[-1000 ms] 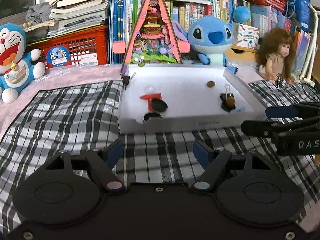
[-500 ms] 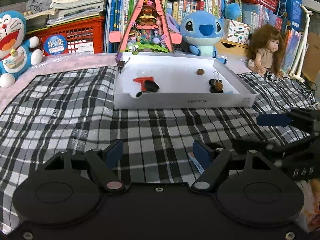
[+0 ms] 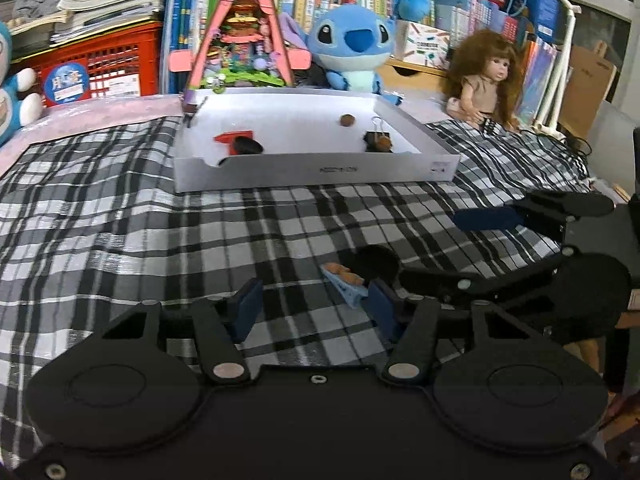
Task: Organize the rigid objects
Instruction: 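Grasp the small figurine with left tool while right tool grasps a black cap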
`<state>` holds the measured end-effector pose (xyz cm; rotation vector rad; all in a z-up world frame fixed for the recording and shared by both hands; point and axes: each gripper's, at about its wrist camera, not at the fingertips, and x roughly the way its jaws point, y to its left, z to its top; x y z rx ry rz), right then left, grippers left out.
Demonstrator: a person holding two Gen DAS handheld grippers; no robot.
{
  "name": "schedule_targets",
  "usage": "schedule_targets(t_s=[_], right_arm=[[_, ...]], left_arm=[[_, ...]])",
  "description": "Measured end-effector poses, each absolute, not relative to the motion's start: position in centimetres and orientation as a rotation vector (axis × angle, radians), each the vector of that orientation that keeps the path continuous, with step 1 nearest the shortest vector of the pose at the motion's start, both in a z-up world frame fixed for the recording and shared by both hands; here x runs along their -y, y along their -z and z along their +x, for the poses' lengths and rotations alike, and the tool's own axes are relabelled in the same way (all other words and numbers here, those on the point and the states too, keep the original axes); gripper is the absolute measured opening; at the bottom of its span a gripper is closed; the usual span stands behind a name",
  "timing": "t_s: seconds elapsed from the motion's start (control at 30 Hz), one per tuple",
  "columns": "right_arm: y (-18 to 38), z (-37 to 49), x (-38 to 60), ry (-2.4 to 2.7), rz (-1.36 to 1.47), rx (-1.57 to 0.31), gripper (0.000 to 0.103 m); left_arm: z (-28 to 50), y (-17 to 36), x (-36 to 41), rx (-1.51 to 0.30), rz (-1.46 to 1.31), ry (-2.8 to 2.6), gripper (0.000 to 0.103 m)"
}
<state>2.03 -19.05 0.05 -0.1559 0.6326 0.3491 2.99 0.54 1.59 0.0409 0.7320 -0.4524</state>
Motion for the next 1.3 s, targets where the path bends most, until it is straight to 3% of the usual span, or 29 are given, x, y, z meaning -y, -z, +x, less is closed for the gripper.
schedule_targets(t_s=[0.27,0.4,1.17,1.3], right_arm=[[-0.1,2.0,20.8,-0.31,-0.139,-0.642,0.088],[0.1,1.8,21.2,-0.313,-0.136,-0.645,0.088],[0.9,2.7,18.5,-0.41,-0.098,-0.638,0.088],[1.0,3.0,18.1,-0.418,-0.098,-0.629,0.083]], left_arm=[[3.4,-0.4,0.9,-0.726,0.038,0.456,0.041],[3.7,-0.3,1.2,-0.72,0.035,0.454,0.019],[3.9,-0.6,-0.4,-0.722,0.021,0.389,0.016],[4.1,-0.7,-0.6,-0.723,0.014,0.377,0.016]])
